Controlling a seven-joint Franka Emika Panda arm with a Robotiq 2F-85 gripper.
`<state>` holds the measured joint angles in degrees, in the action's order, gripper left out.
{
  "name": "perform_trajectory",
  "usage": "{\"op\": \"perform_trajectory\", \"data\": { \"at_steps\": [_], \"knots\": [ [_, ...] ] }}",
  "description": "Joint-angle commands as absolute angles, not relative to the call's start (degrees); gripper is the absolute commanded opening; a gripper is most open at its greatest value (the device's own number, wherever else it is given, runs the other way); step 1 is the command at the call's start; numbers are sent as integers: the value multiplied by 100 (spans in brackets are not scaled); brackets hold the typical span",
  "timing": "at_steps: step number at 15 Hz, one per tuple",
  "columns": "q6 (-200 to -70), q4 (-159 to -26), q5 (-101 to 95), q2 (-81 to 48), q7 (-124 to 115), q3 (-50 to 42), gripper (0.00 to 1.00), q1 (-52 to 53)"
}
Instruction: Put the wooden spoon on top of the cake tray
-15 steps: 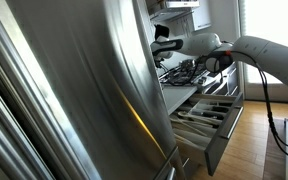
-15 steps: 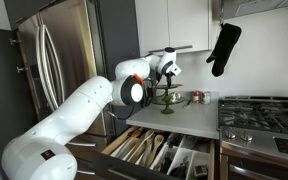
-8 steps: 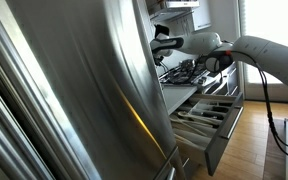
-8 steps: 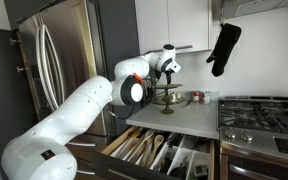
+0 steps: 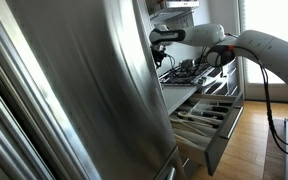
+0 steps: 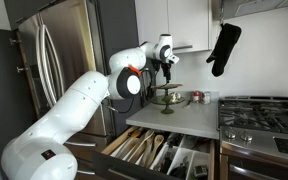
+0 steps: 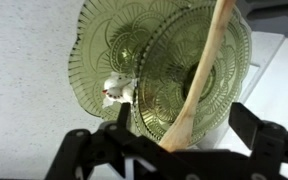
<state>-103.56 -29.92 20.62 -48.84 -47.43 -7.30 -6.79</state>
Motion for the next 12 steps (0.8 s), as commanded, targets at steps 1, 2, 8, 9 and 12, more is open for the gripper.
{"op": "perform_trajectory", "data": {
  "at_steps": [1, 2, 8, 9, 12],
  "knots": [
    [-9362, -3063, 1884, -4563, -4048, -691, 100, -616],
    [-9120, -3063, 1898, -4505, -3816, -668, 100, -606],
    [-7990, -3091, 1731, -4263, -2234, -728, 100, -532],
    [-7854, -3094, 1644, -4234, -1940, -751, 100, -518],
    [-7633, -3099, 1319, -4191, -1062, -817, 100, -432]
  ]
}}
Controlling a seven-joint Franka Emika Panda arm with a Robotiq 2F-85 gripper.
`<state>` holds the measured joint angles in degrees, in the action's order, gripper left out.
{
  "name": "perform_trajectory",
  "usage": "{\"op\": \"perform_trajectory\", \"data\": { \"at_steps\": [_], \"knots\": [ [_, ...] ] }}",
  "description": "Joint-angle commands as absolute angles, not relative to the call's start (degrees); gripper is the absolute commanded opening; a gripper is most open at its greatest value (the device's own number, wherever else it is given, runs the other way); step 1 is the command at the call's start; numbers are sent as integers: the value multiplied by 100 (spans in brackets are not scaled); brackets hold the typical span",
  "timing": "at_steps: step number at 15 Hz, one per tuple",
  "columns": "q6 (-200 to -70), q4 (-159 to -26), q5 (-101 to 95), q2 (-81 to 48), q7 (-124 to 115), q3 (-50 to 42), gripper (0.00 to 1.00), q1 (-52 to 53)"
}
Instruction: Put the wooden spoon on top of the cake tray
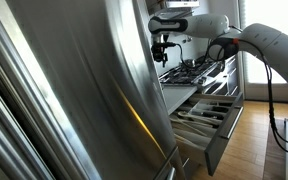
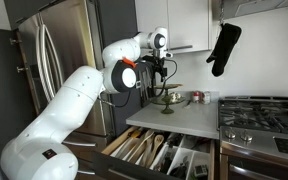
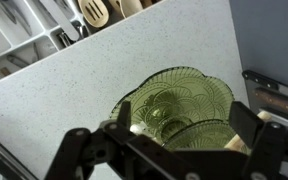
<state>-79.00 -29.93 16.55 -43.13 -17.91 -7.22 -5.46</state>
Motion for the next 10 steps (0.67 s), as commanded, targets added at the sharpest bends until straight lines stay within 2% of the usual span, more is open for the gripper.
{"op": "perform_trajectory", "data": {
  "at_steps": [1, 5, 10],
  "knots": [
    [-7604, -3102, 1188, -4182, -801, -843, 100, -373],
    [-7745, -3117, 585, -4192, 35, -945, 100, -43],
    [-7763, -2997, 598, -4285, -65, -875, 100, 1]
  ]
}}
